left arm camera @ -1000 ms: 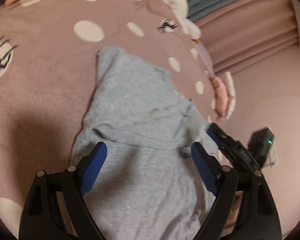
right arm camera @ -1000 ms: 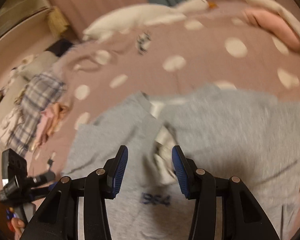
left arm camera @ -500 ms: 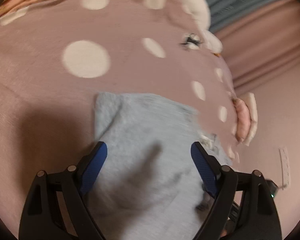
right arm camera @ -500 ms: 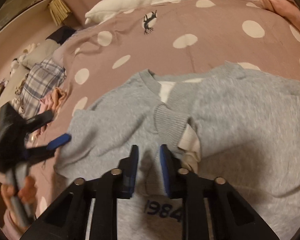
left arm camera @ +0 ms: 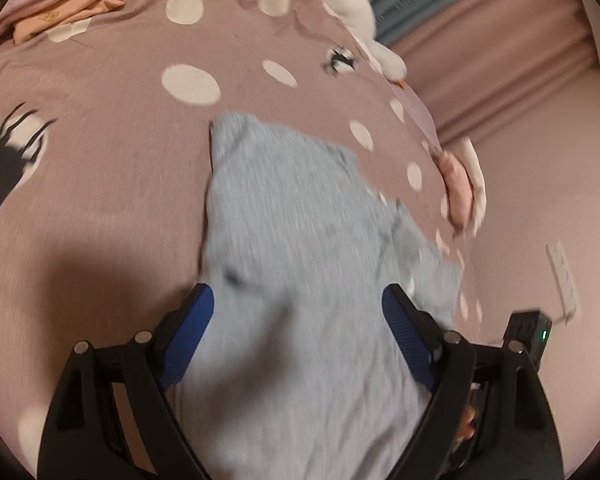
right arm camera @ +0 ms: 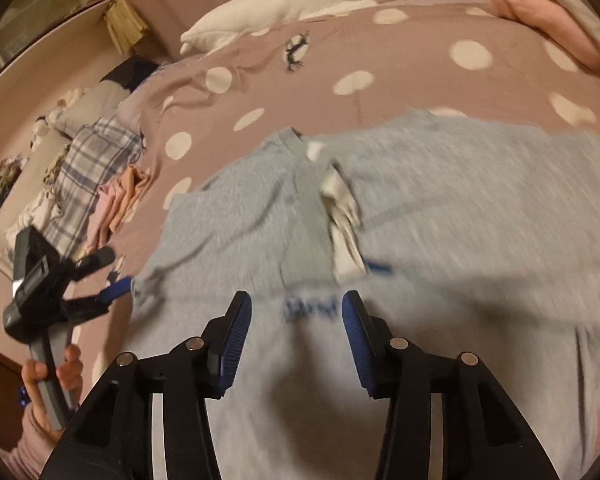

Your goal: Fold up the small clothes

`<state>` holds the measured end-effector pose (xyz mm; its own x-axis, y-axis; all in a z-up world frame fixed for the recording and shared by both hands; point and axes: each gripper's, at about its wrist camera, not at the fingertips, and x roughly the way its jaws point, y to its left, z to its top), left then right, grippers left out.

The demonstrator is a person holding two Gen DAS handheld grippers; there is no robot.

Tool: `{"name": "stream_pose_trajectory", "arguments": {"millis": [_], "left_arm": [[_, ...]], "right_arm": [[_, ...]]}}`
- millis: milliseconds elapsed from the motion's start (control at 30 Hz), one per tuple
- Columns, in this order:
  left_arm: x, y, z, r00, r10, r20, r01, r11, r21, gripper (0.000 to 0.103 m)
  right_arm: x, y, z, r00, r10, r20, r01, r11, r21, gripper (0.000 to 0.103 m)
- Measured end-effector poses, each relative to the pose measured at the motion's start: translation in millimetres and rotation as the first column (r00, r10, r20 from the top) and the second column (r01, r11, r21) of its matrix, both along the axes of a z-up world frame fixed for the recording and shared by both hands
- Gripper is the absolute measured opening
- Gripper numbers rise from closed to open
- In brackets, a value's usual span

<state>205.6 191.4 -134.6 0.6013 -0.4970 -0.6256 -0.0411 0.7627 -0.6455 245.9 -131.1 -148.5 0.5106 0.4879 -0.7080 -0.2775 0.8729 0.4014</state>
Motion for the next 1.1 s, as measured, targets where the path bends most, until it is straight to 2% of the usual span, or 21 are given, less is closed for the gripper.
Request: {"name": "stream_pose_trajectory", "arguments": {"millis": [67,133,267,367,433,533,633,733,933,1100], "left_arm": [[-21,-14,2,0.999,-0.041,0.014,0.040,0.999,0.028,0.090],[-41,-31,3,0.997,-0.079,0.024,0.076,0.993,0.090,0.093],[-74,-71,1,0.983,-0.182,0.034,0.171,0.962,0.215,0.093],[-85,-90,-9,0.972,-0.235,0.010,0.225,0.941,0.252,0.093],[-88,-98,-19,0.967,-0.255,-0.020,0.253,0.937,0.240,0.093],[-95,-102,-33,0.961,-0.270,-0.060,0.276,0.944,0.182,0.092],[-106,-100,-36,0.962,-0.266,-0.065,0.274,0.944,0.186,0.093],[-115,-95,-35,0.961,-0.263,-0.080,0.273,0.950,0.154,0.093],[-138,-73,-19,0.977,-0.209,-0.038,0.211,0.974,0.079,0.093],[-151,-40,-8,0.993,-0.120,-0.009,0.120,0.990,0.076,0.096]], "right_arm": [[-13,-8,-1,1.000,-0.002,-0.011,0.002,1.000,0.010,0.047],[-25,-15,1,1.000,-0.010,-0.006,0.010,1.000,-0.007,0.047],[-49,-18,7,0.999,-0.038,0.037,0.042,0.994,-0.098,0.047],[-63,-15,5,0.998,-0.042,0.049,0.050,0.985,-0.164,0.047],[-71,-12,2,0.999,-0.023,0.037,0.029,0.985,-0.172,0.047],[-83,-11,-9,1.000,-0.003,0.002,0.003,0.988,-0.154,0.047],[-90,-13,-24,0.998,-0.015,-0.055,0.007,0.990,-0.140,0.047],[-104,-18,-28,0.998,-0.014,-0.062,0.007,0.993,-0.121,0.047],[-128,-38,-25,0.996,0.009,-0.091,-0.008,1.000,0.004,0.052],[-143,-77,-16,0.994,-0.083,-0.071,0.091,0.990,0.109,0.053]]}}
